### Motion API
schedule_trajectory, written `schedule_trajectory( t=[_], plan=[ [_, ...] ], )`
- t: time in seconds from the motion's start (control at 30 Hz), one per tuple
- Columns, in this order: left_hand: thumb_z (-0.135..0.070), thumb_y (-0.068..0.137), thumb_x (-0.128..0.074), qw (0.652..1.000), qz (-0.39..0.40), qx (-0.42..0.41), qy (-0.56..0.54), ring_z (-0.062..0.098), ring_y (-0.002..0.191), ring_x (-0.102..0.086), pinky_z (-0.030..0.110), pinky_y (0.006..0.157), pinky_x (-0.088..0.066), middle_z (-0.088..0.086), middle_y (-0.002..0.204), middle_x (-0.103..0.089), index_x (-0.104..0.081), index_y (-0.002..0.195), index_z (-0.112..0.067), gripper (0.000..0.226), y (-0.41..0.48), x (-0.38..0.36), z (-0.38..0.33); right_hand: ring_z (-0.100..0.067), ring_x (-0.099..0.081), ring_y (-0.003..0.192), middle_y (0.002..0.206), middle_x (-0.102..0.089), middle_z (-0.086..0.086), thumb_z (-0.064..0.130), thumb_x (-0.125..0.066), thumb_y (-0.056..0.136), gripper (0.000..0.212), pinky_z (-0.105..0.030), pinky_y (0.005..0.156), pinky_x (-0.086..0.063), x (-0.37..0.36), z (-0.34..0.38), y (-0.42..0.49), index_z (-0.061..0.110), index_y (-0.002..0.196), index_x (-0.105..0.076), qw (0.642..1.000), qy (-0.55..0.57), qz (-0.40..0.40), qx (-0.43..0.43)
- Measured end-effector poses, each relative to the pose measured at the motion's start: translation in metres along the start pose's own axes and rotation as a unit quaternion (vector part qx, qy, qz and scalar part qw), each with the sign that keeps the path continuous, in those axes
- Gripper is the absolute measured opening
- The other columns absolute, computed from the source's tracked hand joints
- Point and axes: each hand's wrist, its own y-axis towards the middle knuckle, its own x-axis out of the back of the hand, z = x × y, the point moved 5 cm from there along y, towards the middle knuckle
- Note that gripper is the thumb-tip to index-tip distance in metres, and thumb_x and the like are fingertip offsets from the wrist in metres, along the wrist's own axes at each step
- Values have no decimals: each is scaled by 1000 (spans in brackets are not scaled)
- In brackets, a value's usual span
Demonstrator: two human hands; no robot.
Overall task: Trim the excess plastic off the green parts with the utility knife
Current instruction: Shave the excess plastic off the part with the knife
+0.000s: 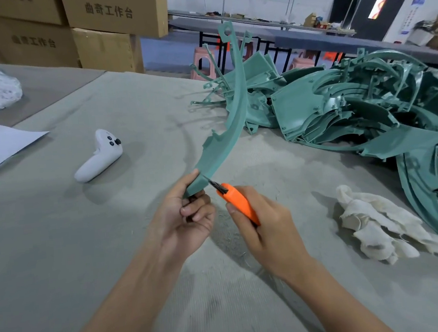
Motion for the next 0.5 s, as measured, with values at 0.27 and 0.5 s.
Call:
schedule_trajectory(
  t=[0.27, 0.5],
  plan=[
    [-17, 72, -63, 1000, -12, -1, 25, 6, 22, -29, 15, 27, -24, -6, 49, -40, -51, 70, -11, 14, 0, -1, 3, 0, -44, 58, 74, -49, 19, 25, -51, 97, 29, -13, 57, -41, 5, 6, 1, 6, 115, -64, 1000, 11, -23, 7],
    [-17, 77, -63, 1000, -4, 5, 17, 6, 25, -28, 15, 30, -22, -9, 43, -36, -48, 73, -14, 15, -3, -1, 4, -9, -45, 54, 73, -41, 18, 29, -49, 99, 28, -26, 50, -39, 15, -7, -1, 9, 114, -63, 1000, -19, -16, -4]
  ],
)
